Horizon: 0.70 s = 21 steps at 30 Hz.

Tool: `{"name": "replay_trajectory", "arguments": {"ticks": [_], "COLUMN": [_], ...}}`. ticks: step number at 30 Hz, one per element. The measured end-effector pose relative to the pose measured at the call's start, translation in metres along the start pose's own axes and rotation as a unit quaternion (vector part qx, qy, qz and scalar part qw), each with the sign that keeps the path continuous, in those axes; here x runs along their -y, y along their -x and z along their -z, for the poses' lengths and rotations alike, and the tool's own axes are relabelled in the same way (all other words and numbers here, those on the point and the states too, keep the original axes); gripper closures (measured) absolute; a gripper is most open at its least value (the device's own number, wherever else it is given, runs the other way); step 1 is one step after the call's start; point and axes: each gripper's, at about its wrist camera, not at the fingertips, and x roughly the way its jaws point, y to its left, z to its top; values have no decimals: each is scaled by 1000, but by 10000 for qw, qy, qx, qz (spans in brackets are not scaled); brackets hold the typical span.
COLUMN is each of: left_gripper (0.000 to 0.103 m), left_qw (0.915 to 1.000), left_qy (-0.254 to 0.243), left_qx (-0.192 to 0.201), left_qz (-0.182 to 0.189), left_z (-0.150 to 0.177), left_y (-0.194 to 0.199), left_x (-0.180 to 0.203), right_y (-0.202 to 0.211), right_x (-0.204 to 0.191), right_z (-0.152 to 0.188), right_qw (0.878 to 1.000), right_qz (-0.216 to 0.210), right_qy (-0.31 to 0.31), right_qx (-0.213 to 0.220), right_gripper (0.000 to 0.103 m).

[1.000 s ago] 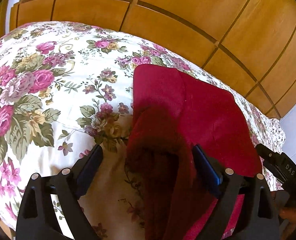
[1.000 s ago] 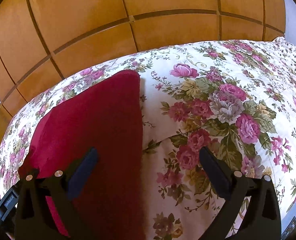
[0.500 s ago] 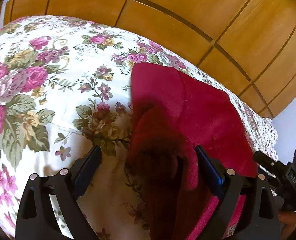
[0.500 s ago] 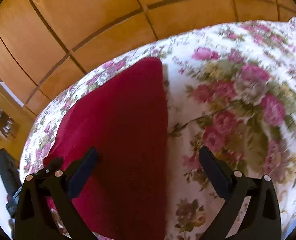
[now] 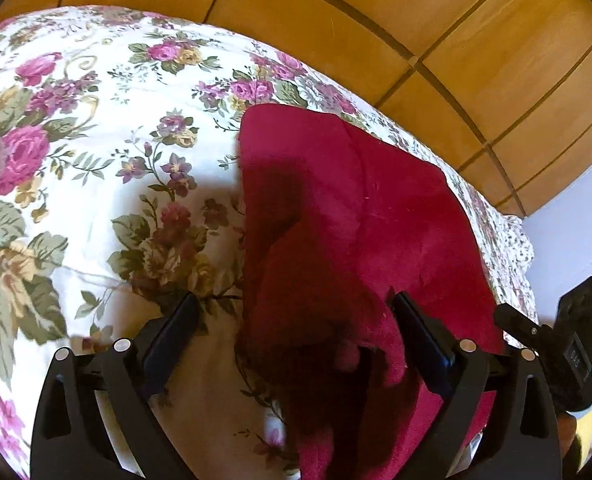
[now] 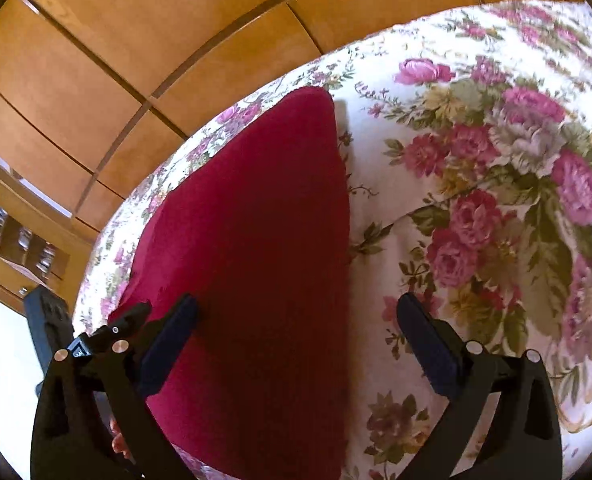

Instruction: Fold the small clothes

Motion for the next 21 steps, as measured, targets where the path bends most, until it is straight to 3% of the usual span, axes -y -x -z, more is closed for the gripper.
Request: {"name": "replay_trajectory", "arguments": {"ticks": [5, 11, 13, 14, 15, 17, 21], "left_gripper": [7, 7, 27, 29, 38, 48, 62], "left_qw": [9998, 9988, 9977, 9978, 9976, 9975, 9947], "left_qy": [-83, -438, -594, -571, -584, -594, -940], "left_qx": [-109, -186, -180, -167, -166, -132, 15], "left_qz": [116, 145, 269, 307, 330, 359, 426], "left_z": [-8, -6, -1, 1, 3, 4, 16], "left_y": [-6, -18, -18, -17, -16, -13, 2], "left_x": [-4, 6, 14, 17, 20, 24, 46], "right_y": [-13, -43, -45, -44, -40, -29, 2], "right_x": [13, 26, 17, 13, 7, 2, -5], "right_z": [-8, -22, -25, -25, -24, -19, -8], "right_qw": [9969, 9871, 9903, 9920, 9939, 9941, 9930], "right_qz": [-619, -1180, -1096, -1026, -941, -1022, -1185], "right_qy": [-427, -926, -619, -452, -280, -168, 13], "right_qx": [-238, -556, -590, -576, -504, -309, 11], "right_gripper": [21, 22, 27, 33, 36, 48, 52]}}
